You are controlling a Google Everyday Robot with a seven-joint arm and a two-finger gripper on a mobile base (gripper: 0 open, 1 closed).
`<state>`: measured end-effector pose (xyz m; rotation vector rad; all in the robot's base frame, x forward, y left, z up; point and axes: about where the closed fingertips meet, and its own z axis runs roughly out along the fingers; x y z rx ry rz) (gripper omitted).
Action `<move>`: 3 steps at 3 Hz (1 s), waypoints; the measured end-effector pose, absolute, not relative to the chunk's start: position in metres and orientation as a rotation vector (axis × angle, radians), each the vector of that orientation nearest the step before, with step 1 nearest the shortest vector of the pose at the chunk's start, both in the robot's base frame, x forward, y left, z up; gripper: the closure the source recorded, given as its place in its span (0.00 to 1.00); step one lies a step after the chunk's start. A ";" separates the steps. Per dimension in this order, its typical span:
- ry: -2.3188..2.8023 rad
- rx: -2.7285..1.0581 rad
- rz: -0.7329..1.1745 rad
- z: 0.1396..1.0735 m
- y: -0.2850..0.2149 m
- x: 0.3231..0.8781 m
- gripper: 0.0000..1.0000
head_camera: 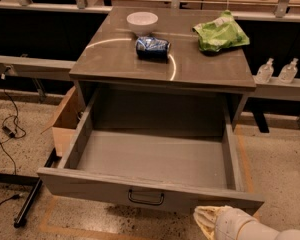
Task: Close top drawer
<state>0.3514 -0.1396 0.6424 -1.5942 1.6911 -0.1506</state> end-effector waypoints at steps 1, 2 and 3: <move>1.682 -1.611 -0.203 0.636 -0.139 0.365 1.00; 1.657 -1.617 -0.247 0.634 -0.136 0.384 1.00; 1.596 -1.631 -0.294 0.635 -0.129 0.408 1.00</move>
Offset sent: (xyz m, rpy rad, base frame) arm 0.0553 0.0055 -0.0138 -0.0776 -0.0961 -0.0052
